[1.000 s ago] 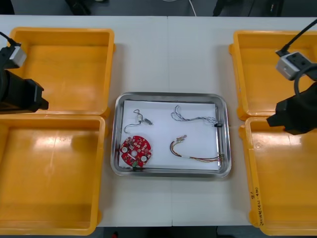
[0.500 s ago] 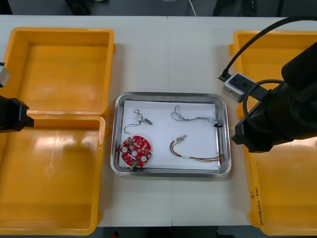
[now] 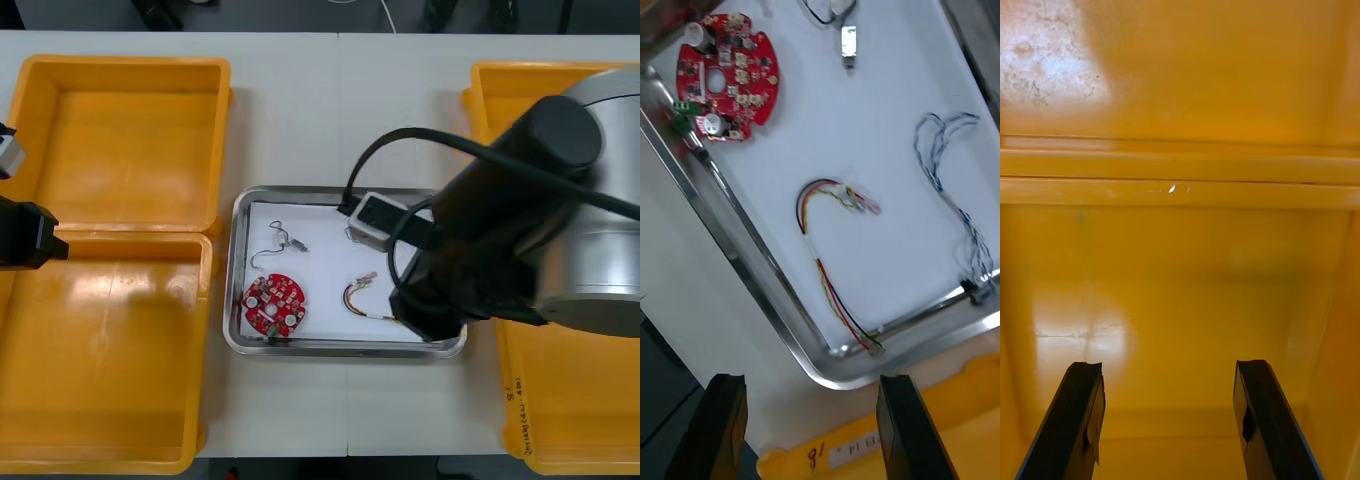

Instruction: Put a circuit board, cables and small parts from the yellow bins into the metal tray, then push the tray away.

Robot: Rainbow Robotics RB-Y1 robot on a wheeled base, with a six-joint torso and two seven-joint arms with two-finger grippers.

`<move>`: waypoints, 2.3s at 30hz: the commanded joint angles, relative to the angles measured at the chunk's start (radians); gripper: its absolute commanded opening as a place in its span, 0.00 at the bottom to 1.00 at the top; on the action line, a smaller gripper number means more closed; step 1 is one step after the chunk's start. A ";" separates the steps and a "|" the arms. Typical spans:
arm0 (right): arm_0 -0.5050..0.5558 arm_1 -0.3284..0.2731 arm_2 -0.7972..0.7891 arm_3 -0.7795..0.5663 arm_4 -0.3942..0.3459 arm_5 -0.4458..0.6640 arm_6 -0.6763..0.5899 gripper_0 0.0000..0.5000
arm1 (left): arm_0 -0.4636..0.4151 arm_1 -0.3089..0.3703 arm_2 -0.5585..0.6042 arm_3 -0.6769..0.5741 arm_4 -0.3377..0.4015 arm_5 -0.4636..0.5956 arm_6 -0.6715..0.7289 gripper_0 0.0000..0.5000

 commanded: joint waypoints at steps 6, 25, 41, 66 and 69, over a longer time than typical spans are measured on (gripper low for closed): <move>-0.089 0.153 0.185 0.108 0.108 -0.062 0.121 1.00 | 0.012 0.044 0.029 -0.030 0.008 0.006 -0.072 1.00; -0.073 0.121 0.426 0.145 0.304 -0.172 0.353 1.00 | 0.012 0.044 0.029 -0.030 0.008 0.006 -0.072 1.00; -0.034 0.128 0.564 0.199 0.453 -0.262 0.367 1.00 | 0.012 0.044 0.029 -0.030 0.008 0.006 -0.072 1.00; 0.019 0.173 0.673 0.243 0.589 -0.278 0.367 1.00 | 0.012 0.044 0.029 -0.030 0.008 0.006 -0.072 1.00; 0.023 0.193 0.673 0.260 0.594 -0.278 0.367 1.00 | 0.012 0.044 0.029 -0.030 0.008 0.006 -0.072 1.00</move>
